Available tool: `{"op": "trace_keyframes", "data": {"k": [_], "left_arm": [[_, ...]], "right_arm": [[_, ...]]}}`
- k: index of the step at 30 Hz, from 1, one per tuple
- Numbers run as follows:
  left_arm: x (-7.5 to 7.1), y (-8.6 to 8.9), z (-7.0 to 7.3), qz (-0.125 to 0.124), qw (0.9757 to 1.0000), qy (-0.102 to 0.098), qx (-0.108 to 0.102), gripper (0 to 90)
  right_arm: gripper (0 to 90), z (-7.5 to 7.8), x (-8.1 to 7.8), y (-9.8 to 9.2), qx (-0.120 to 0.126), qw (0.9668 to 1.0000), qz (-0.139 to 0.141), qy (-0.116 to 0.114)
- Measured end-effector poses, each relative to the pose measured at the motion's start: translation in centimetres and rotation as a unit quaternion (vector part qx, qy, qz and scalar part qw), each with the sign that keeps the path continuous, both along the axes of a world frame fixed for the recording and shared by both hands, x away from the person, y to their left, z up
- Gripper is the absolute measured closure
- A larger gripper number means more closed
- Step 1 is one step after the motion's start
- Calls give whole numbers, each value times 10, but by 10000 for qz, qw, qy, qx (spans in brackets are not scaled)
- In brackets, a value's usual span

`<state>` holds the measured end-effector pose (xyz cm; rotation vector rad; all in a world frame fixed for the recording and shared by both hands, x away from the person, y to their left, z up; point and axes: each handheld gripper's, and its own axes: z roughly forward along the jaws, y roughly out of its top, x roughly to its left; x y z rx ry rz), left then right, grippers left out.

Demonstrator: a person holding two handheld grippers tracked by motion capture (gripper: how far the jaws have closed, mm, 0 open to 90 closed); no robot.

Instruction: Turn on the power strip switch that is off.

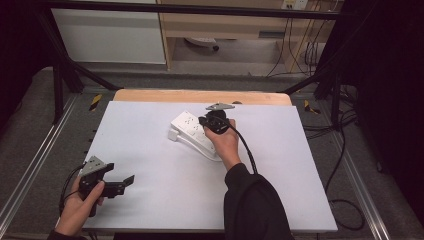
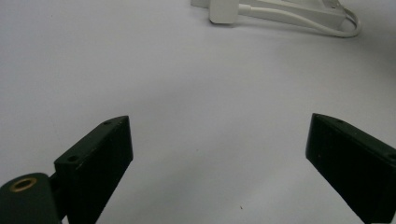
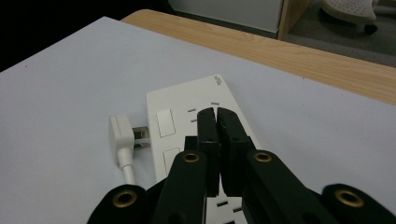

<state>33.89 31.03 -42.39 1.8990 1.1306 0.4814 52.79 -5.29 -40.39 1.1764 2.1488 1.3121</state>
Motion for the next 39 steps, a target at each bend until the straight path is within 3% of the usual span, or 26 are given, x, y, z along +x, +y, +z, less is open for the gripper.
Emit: {"op": "trace_keyframes", "data": {"k": [26, 39], "left_arm": [[0, 0, 0, -20, 10000, -2, 22, 74], [0, 0, 0, -29, 10000, -2, 33, 74]], "right_arm": [[900, -14, 2, 24, 35, 9998, 176, 127], [900, -17, 3, 27, 99, 9996, 175, 203]]}}
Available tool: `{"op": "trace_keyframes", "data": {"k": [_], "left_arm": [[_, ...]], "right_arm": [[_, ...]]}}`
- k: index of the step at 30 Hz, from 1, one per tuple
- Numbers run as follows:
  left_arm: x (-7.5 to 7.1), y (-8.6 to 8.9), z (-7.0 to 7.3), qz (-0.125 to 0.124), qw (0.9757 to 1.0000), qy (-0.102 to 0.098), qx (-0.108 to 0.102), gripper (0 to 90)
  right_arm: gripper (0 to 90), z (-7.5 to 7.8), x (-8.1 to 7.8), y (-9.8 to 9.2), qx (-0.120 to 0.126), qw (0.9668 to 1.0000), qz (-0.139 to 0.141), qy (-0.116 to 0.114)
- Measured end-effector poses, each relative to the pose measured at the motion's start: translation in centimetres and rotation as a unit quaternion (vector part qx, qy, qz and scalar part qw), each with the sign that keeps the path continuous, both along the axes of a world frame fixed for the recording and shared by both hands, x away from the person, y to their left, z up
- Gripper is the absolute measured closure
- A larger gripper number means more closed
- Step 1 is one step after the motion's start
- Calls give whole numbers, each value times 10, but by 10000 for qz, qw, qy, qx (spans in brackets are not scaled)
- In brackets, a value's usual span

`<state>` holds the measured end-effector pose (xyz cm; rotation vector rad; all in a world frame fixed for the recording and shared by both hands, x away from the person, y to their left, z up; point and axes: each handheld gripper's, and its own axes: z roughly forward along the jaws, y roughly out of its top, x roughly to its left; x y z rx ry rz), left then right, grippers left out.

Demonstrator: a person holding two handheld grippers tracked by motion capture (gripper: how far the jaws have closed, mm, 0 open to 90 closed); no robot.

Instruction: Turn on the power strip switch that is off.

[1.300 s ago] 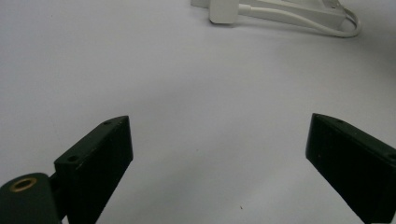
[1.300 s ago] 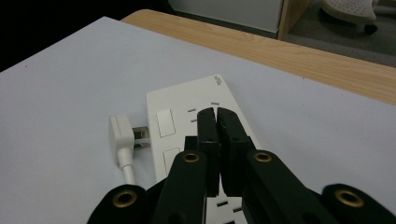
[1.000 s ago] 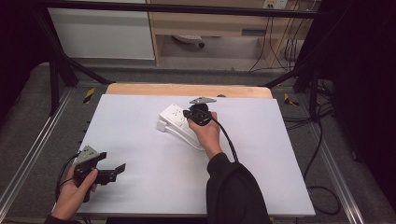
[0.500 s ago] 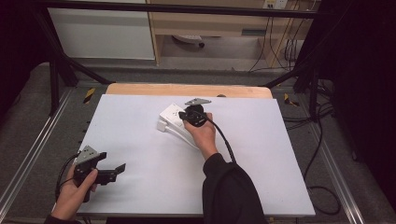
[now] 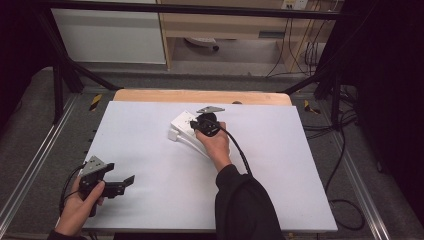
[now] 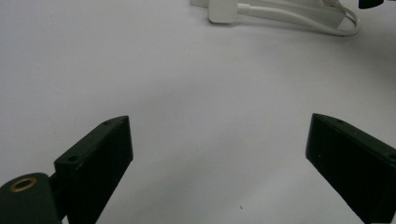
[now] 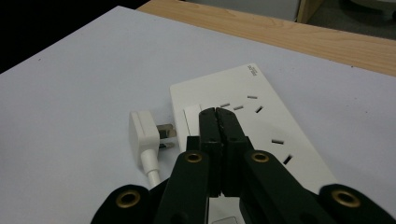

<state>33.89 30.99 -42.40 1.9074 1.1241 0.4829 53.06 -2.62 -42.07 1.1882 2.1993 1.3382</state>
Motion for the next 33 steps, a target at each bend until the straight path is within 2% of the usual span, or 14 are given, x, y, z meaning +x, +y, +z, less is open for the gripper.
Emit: {"op": "trace_keyframes", "data": {"k": [33], "left_arm": [[0, 0, 0, -17, 10000, 8, -3, 74]], "right_arm": [[900, -9, 3, 8, -106, 9999, 39, 125]]}}
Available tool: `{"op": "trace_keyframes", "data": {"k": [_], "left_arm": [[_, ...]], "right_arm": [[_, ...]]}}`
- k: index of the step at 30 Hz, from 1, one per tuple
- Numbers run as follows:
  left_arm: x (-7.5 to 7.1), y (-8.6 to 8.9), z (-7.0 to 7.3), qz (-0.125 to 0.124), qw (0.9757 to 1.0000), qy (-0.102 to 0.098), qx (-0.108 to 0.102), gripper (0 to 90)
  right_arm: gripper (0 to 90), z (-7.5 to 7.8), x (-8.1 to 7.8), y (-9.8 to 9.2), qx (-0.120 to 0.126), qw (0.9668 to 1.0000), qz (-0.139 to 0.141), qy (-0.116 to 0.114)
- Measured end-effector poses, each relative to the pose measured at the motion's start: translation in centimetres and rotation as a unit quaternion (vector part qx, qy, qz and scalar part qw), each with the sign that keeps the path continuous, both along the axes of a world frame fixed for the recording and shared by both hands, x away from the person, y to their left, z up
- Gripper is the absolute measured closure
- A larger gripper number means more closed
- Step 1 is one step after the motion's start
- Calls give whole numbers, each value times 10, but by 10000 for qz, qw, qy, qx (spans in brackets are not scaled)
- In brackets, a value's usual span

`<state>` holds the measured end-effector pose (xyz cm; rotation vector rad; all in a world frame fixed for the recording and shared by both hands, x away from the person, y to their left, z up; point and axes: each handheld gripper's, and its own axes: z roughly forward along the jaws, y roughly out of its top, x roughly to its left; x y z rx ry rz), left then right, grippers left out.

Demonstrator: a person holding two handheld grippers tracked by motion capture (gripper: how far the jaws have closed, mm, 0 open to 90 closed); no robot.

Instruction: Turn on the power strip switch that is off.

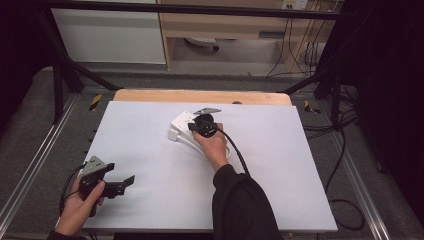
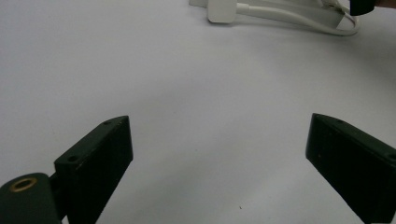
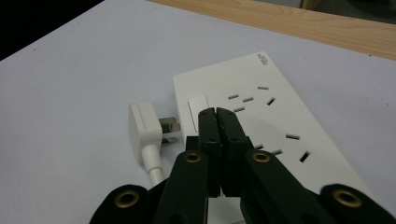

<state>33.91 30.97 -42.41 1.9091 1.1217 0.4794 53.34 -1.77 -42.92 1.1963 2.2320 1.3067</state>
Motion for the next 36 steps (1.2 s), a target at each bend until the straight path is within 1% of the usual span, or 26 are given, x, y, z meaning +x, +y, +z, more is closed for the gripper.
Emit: {"op": "trace_keyframes", "data": {"k": [11, 23, 28, 36], "left_arm": [[0, 0, 0, -13, 10000, -1, 8, 74], [0, 0, 0, -22, 10000, -4, 16, 74], [0, 0, 0, -16, 10000, 0, 12, 74], [0, 0, 0, -15, 10000, -5, 16, 74]], "right_arm": [[900, -2, 1, 3, -19, 10000, 2, 25], [900, -4, 0, 7, -76, 9999, 64, 33], [900, -5, 0, 6, -115, 9999, 75, 17], [900, -6, -1, 3, -259, 9996, 88, 27]]}}
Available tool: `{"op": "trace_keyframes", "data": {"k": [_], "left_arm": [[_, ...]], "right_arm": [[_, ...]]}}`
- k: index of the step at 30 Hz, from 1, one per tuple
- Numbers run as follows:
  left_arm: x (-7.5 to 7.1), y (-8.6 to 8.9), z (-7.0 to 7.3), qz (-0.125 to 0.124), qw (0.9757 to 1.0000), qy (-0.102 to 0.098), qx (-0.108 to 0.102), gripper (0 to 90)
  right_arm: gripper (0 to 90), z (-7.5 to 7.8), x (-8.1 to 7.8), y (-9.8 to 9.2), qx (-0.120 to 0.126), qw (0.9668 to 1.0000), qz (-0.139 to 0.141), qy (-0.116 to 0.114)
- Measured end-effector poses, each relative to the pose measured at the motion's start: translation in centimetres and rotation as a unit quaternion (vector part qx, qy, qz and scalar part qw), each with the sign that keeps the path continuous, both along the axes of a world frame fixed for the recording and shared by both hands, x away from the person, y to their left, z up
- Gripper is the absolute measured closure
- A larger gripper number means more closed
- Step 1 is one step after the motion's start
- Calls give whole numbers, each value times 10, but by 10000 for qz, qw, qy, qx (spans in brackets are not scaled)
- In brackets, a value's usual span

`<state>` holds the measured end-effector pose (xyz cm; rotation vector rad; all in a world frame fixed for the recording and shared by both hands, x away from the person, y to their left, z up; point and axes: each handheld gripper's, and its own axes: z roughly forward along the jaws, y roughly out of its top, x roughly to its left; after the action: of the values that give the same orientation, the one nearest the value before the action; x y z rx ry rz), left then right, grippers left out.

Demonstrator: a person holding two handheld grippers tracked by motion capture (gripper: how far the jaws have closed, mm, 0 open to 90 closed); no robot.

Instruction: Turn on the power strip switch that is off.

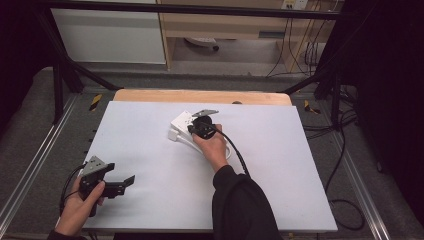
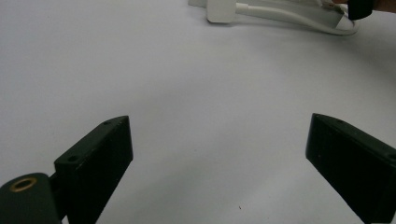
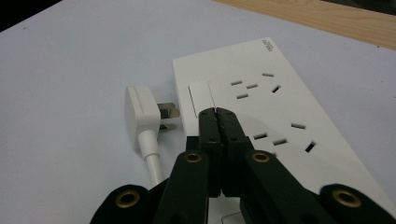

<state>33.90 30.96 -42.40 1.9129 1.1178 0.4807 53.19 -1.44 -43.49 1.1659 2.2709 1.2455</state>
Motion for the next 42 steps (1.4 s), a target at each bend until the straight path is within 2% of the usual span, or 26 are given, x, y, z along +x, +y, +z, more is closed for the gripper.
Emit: {"op": "trace_keyframes", "data": {"k": [24, 42], "left_arm": [[0, 0, 0, 1, 10000, 7, 12, 74], [0, -1, -1, 11, 10000, 13, 6, 74]], "right_arm": [[900, -3, -5, -5, -104, 9999, 39, -46], [900, -4, -6, -9, -42, 10000, 63, -53]]}}
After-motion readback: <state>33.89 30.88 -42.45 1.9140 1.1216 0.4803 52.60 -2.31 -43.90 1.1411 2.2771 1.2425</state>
